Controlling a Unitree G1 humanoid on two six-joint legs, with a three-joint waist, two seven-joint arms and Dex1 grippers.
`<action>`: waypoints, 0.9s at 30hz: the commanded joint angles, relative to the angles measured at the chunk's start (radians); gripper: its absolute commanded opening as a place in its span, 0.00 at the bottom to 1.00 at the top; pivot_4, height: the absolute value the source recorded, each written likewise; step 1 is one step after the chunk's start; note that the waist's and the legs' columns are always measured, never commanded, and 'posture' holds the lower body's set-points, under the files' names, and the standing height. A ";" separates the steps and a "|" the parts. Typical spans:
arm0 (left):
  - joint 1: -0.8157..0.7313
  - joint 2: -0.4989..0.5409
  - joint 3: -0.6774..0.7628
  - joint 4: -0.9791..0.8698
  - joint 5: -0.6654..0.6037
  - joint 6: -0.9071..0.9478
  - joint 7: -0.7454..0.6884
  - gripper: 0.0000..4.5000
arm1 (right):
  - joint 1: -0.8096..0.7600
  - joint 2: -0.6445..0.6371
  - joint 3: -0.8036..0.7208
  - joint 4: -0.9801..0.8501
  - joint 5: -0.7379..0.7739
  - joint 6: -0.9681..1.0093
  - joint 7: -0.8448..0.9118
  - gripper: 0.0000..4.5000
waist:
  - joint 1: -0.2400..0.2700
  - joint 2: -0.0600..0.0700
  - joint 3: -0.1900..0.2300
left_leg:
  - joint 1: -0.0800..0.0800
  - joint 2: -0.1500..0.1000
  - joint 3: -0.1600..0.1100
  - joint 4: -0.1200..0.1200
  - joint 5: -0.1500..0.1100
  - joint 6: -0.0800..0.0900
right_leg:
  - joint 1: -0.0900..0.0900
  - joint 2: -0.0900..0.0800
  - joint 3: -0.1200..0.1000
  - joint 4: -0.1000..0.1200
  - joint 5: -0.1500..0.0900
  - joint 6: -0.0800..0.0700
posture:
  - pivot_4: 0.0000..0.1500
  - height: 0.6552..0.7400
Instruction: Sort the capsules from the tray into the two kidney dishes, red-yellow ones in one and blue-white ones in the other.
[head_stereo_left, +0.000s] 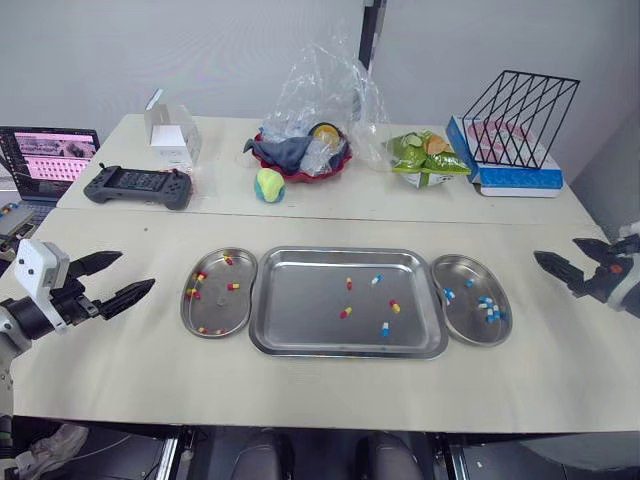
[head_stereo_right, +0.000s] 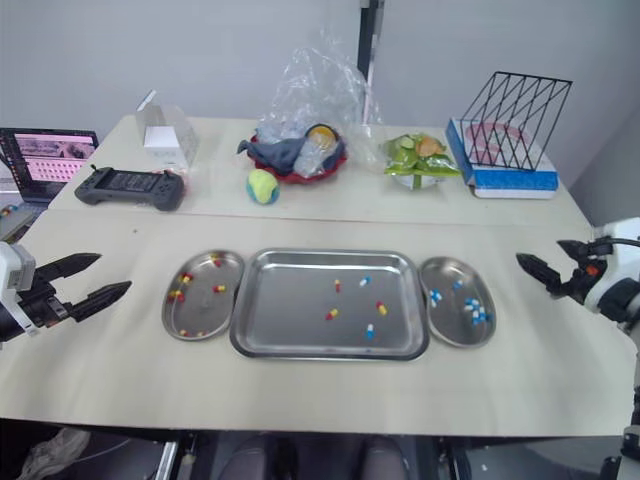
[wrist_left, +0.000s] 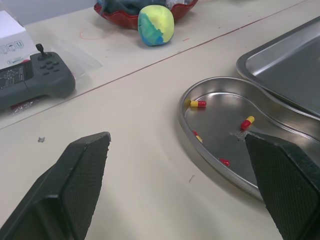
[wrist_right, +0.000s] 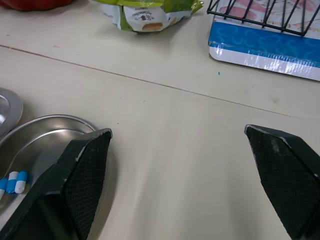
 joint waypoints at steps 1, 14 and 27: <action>-0.006 0.017 0.032 -0.002 -0.005 -0.030 0.004 1.00 | -0.009 -0.002 -0.028 -0.015 0.014 -0.020 -0.012 1.00 | 0.000 0.000 0.000 | 0.000 0.000 0.000 0.000 0.000 0.000 | 0.000 0.000 0.000 0.000 0.000 0.000 | 1.00 0.39; -0.016 0.020 0.030 -0.003 -0.011 -0.031 0.009 1.00 | 0.012 0.000 -0.004 -0.054 0.008 -0.007 -0.021 1.00 | 0.000 0.000 0.000 | 0.000 0.000 0.000 0.000 0.000 0.000 | 0.000 0.000 0.000 0.000 0.000 0.000 | 1.00 0.39; -0.059 0.003 -0.032 -0.136 -0.049 0.044 0.004 1.00 | 0.055 -0.019 0.028 -0.151 0.009 0.019 0.025 1.00 | 0.005 0.000 0.000 | 0.000 0.000 0.000 0.000 0.000 0.000 | 0.000 0.000 0.000 0.000 0.000 0.000 | 1.00 0.39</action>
